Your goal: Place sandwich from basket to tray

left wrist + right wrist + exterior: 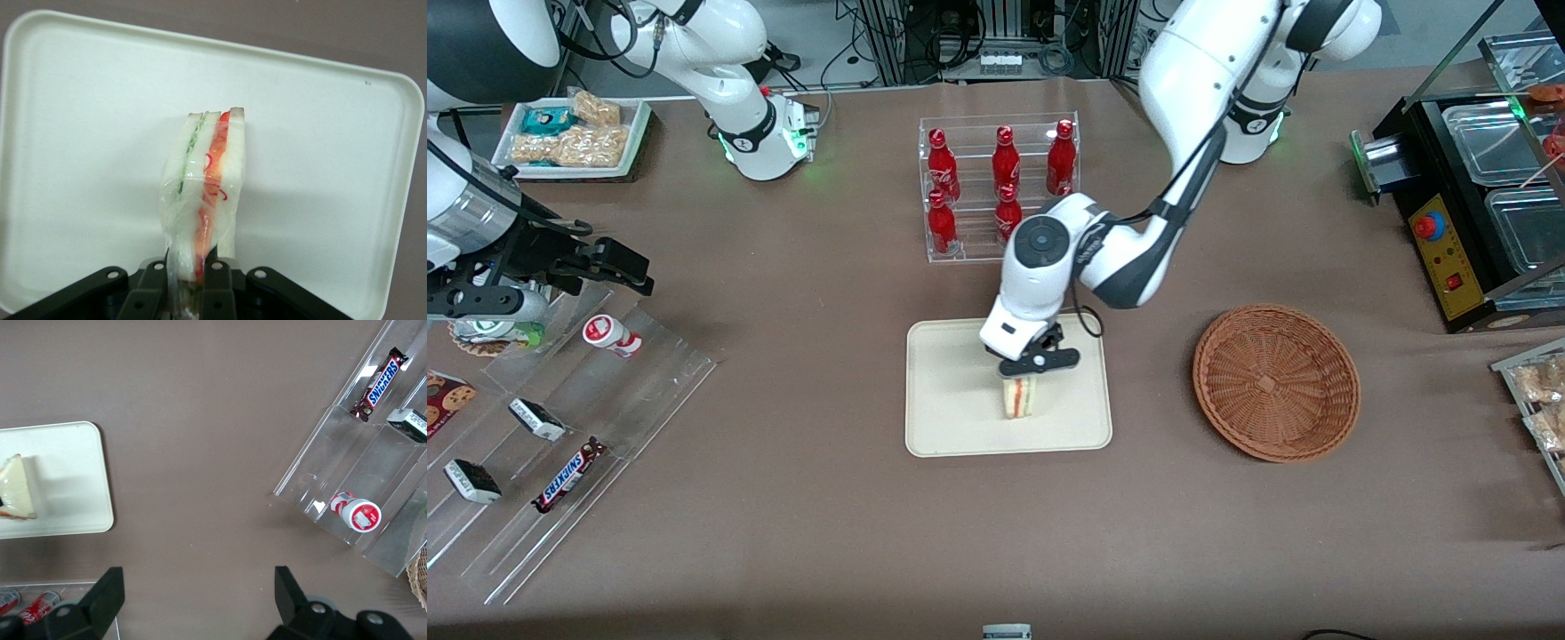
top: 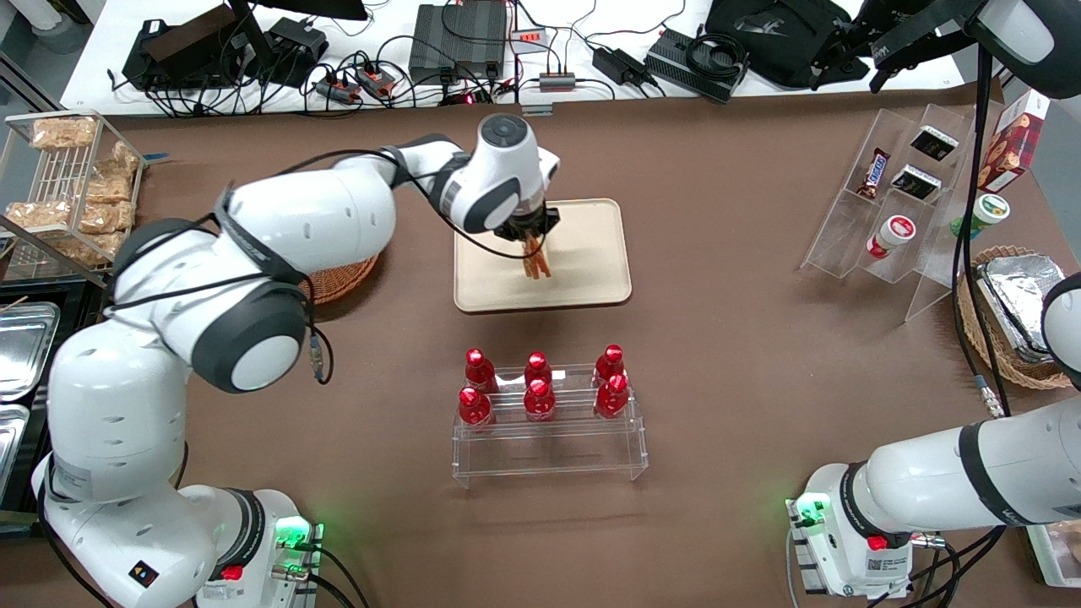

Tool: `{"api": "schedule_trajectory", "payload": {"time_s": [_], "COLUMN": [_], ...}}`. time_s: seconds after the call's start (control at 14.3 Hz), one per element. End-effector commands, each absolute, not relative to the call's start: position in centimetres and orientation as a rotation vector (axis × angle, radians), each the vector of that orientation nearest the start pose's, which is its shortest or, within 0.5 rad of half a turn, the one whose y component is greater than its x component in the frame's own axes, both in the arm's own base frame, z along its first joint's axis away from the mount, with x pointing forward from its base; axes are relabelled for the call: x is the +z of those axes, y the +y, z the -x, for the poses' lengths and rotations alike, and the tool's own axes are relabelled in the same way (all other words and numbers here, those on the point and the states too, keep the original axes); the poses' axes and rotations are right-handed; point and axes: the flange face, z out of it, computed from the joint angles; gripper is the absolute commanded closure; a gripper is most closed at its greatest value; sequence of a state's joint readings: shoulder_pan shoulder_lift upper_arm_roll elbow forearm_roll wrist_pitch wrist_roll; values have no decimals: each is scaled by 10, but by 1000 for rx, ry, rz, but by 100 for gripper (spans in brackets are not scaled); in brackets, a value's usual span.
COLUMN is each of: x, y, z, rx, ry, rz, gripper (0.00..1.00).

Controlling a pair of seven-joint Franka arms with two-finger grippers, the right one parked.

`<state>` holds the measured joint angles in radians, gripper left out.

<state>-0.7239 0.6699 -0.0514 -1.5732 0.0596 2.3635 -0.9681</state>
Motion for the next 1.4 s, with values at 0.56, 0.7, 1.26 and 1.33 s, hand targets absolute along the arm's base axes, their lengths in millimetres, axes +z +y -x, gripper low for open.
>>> {"api": "schedule_trajectory", "payload": {"time_s": [0.56,0.7,1.26,1.33], "x": [340,385,454,463], "y": [-492,-460,-271,-240], "z": [-522,-536,-583,-585], "rx": [-338,-315,-64,-50], "ry": [-254,-337,-472,-443], "rz": [3148,3119,3062,3060], "gripper": [0,0,0,0]}}
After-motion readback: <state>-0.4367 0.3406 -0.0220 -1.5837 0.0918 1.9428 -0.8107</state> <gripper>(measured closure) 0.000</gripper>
